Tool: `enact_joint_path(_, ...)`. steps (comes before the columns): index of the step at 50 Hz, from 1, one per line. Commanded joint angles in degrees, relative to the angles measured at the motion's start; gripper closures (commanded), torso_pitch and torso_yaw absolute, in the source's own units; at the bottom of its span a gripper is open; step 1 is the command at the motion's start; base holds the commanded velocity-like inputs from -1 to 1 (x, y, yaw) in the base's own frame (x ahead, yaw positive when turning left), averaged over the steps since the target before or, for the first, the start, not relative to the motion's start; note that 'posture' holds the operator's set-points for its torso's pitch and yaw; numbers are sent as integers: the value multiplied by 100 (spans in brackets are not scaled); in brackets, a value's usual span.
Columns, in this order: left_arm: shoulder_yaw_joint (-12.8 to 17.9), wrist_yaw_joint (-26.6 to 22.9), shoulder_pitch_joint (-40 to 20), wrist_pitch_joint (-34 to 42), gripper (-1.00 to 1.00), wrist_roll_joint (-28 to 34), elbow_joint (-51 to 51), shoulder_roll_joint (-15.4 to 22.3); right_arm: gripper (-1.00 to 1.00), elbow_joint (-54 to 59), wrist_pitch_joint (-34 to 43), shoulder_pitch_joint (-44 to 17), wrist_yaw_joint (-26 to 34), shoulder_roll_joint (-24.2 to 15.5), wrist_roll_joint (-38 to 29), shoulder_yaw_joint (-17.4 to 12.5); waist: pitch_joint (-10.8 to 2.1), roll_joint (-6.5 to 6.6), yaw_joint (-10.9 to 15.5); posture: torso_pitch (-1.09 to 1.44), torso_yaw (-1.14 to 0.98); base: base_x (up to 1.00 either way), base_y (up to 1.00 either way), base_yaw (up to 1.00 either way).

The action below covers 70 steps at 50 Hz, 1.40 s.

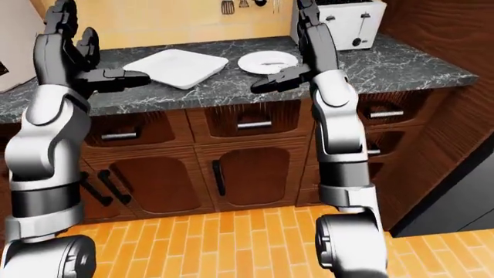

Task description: Move the dessert items from the plate to the tray.

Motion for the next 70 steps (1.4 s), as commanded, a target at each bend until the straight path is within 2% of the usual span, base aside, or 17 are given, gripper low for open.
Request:
enact_joint_path(1, 66, 28, -165, -102, -100, 15, -184, 73, -100, -205, -101, -192, -16, -80, -7, -30, -137, 73, -27, 0, 0, 38, 47, 0)
enact_joint_path(14, 125, 40, 34, -42, -100, -4, -469, 111, -100, -359, 24, -187, 0, -22, -2, -10, -156, -594, 106, 0, 0, 38, 47, 0)
enact_joint_path(16, 114, 38, 39, -50, -100, 12, -470, 112, -100, -324, -11, -160, 1, -16, -1, -11, -3, -669, 109, 0, 0, 39, 48, 0)
enact_joint_path(19, 116, 36, 9, 17, -100, 10, -518, 123, -100, -347, -3, -178, 43, -16, 15, -4, -132, -670, 32, 0, 0, 36, 34, 0)
enact_joint_path(24, 90, 33, -42, 52, -100, 43, -511, 109, -100, -266, -7, -224, 67, -11, -18, 18, -106, -51, 24, 0, 0, 4, 0, 0)
enact_joint_path(26, 86, 29, -60, 56, -100, 46, -509, 104, -100, -264, -4, -216, 68, -1, -17, 11, 36, -23, -7, 0, 0, 0, 0, 0)
enact_joint_path(36, 106, 1, 32, 119, -100, 106, -681, 113, -100, -309, -89, -92, 116, 36, 9, 10, -130, -806, 136, 0, 0, 14, 0, 0)
enact_joint_path(37, 104, -1, 32, 127, -100, 107, -689, 111, -100, -327, -83, -87, 113, 41, 10, 10, -93, -612, 65, 0, 0, 29, 0, 0)
enact_joint_path(46, 113, -3, 77, 108, -100, 121, -716, 90, -100, -421, -122, -14, 28, 35, -70, 13, -76, -525, -31, 0, 0, 21, 4, 0)
enact_joint_path(49, 105, -5, 86, 87, -100, 134, -694, 91, -100, -388, -119, -14, 38, 31, -131, 17, -161, -59, -39, 0, 0, 0, 0, 3)
enact_joint_path(52, 120, -1, 50, 135, -100, 121, -718, 109, -100, -408, -118, -40, 101, 44, -62, 8, -257, -85, 50, 0, 0, 1, 0, 35)
enact_joint_path(58, 106, -7, -11, 199, -100, 120, -757, 118, -100, -478, -62, -21, 121, 46, -9, -4, -87, -537, 132, 0, 0, 15, 0, 59)
enact_joint_path(61, 121, -14, 27, 214, -100, 120, -806, 127, -100, -523, -43, 38, 95, 49, 1, -17, -145, -1088, 75, 0, 0, 20, 0, 63)
enact_joint_path(62, 121, -15, 29, 229, -100, 121, -826, 132, -100, -519, -24, 44, 63, 42, -25, -10, -63, -804, 86, 0, 0, 19, 0, 62)
enact_joint_path(63, 122, -14, 28, 241, -100, 120, -846, 133, -100, -461, -31, 27, 22, 30, -87, 11, -94, -900, 61, 0, 0, 17, 0, 23)
enact_joint_path(68, 130, -2, 67, 267, -100, 118, -902, 119, -100, -445, 34, 35, 0, 23, -128, 47, -94, -591, 18, 0, 0, 0, 0, 0)
enact_joint_path(70, 124, 0, 76, 260, -100, 124, -908, 118, -100, -482, 4, 57, 0, 35, -104, 0, -186, -200, -19, 0, 0, 2, 4, 0)
